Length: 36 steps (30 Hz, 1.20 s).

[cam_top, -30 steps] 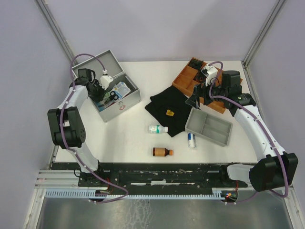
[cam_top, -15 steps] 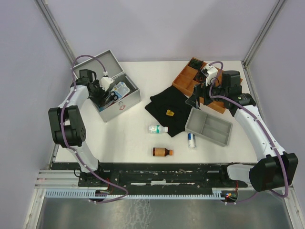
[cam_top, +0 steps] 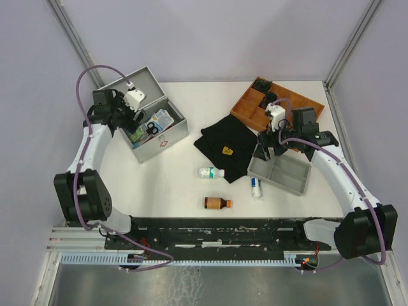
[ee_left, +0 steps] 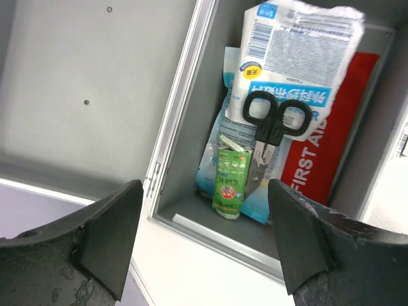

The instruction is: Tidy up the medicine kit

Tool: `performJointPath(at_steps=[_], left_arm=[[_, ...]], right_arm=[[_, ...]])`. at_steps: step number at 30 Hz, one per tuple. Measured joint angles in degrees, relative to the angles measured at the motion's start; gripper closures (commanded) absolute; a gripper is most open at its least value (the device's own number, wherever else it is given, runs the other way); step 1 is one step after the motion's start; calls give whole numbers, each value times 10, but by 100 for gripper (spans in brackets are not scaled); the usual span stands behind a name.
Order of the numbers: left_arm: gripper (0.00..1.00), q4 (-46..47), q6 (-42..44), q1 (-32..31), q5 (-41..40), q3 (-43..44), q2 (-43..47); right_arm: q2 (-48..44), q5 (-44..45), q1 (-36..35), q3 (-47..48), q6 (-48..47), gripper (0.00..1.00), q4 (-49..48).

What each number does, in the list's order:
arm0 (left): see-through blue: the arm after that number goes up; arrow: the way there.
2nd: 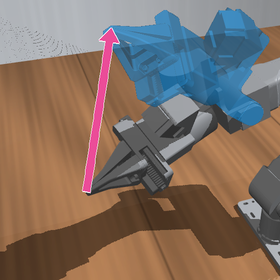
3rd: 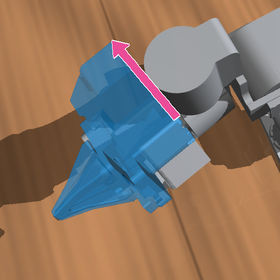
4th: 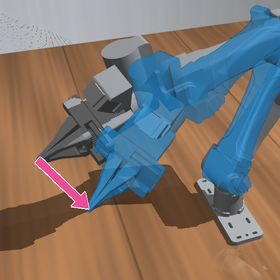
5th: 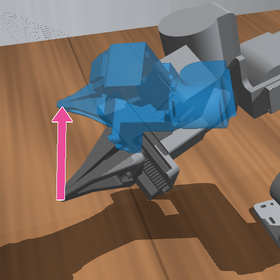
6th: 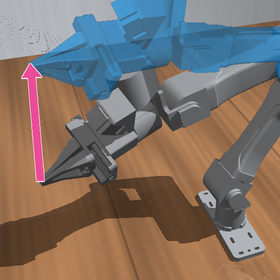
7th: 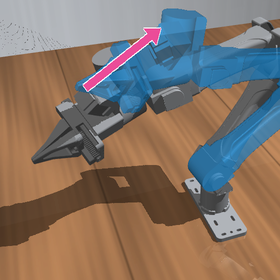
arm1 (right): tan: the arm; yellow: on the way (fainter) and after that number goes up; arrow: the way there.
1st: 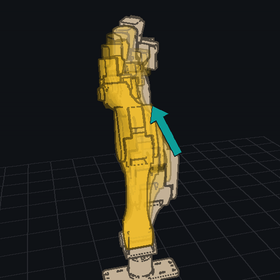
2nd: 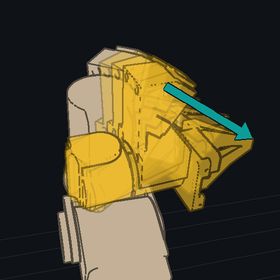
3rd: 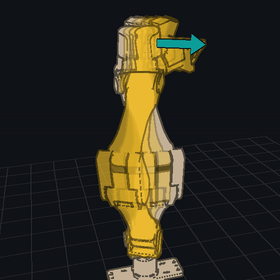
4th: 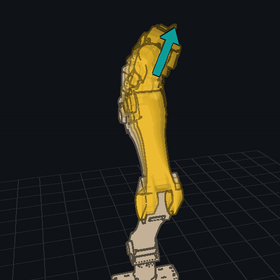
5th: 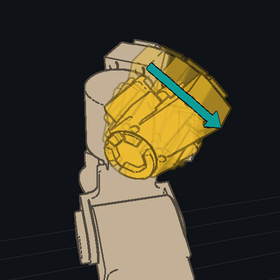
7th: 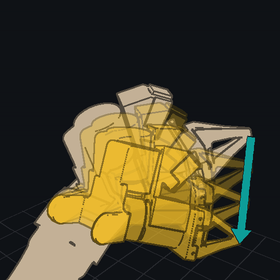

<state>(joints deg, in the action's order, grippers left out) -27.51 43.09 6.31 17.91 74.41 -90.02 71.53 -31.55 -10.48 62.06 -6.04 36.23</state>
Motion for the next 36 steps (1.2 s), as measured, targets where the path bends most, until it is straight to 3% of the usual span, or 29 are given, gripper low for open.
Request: performJointPath(at_steps=[7, 14, 22, 36], left_arm=[[7, 96, -53, 0, 44, -135, 130], [5, 123, -72, -3, 97, -195, 167], [4, 131, -76, -9, 113, -195, 185], [1, 143, -76, -19, 127, -216, 204]], right_arm=[[-34, -8, -26, -74, -170, 9, 100], [-60, -34, -72, -145, -314, 10, 158], [-57, 32, -163, -213, -322, 12, 106], [10, 126, -203, -217, -275, 14, 49]])
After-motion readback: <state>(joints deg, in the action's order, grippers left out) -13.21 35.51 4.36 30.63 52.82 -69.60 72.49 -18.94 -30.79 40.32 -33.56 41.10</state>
